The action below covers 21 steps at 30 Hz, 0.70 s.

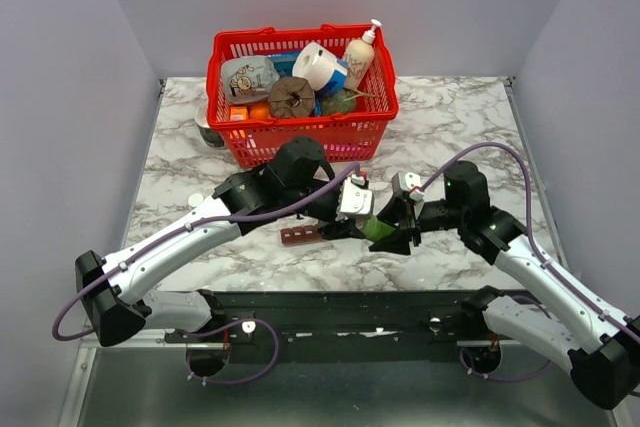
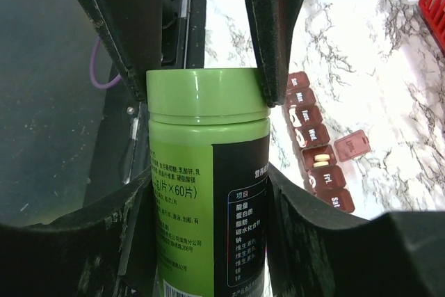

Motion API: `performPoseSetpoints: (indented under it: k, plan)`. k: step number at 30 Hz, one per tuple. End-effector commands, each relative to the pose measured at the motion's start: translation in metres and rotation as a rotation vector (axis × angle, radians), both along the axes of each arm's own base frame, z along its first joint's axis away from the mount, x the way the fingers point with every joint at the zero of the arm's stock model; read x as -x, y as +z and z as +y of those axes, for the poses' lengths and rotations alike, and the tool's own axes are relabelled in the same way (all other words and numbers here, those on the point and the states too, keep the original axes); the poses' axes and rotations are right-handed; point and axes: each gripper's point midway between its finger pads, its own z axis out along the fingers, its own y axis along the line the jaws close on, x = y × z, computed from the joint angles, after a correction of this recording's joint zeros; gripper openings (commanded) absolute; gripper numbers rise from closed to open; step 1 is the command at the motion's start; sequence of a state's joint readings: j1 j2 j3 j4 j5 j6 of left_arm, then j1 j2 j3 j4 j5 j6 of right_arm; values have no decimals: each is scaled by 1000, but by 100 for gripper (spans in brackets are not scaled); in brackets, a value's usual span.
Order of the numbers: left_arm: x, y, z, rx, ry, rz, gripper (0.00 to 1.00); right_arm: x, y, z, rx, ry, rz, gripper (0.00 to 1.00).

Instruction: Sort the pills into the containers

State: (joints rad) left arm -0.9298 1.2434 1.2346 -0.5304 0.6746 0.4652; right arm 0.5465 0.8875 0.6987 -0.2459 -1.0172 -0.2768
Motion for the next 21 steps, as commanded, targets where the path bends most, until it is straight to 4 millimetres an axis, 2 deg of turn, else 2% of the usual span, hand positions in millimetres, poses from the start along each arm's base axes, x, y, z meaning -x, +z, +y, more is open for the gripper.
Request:
performPoseSetpoints:
  k: [1, 3, 5, 6, 7, 8, 9, 11, 12, 14, 16, 17, 19, 20, 21]
  plan:
    - [-4, -21, 6, -76, -29, -45, 32, 12, 35, 6, -111, 99, -70, 1]
    - [-7, -15, 3, -52, -22, -67, 37, 12, 34, 6, -113, 100, -70, 1]
    - [-11, -6, 3, -18, 23, -72, 53, 11, 34, 6, -112, 91, -75, 1]
    - [-19, 10, -3, 52, 71, -96, 89, 10, 35, 6, -113, 84, -81, 1]
    - [-24, 17, 1, 84, 126, -97, 99, 10, 34, 6, -112, 82, -84, 1]
    - [-22, 26, 2, 124, 141, -62, 99, 8, 34, 6, -110, 71, -93, 1]
    - [-25, 43, 0, 197, 161, -66, 99, 6, 34, 6, -108, 61, -98, 0]
    - [-26, 54, 8, 273, 221, 24, 99, 3, 34, 5, -106, 41, -107, 1]
    - [-27, 67, 8, 332, 223, 24, 99, 2, 34, 5, -107, 37, -115, 1]
    - [-31, 72, 18, 388, 274, 89, 99, -1, 33, 4, -104, 18, -122, 1]
    - [-31, 89, 24, 483, 306, 190, 99, -3, 33, 4, -108, 3, -136, 1]
    - [-32, 79, 25, 488, 323, 240, 99, -5, 32, 3, -107, -18, -142, 0]
    - [-28, 90, 29, 566, 325, 330, 99, -8, 34, 3, -121, -34, -162, 1]
    - [-28, 77, 29, 561, 336, 382, 99, -9, 35, 3, -123, -46, -160, 1]
    - [-25, 85, 29, 608, 317, 389, 99, -10, 36, 3, -132, -49, -176, 1]
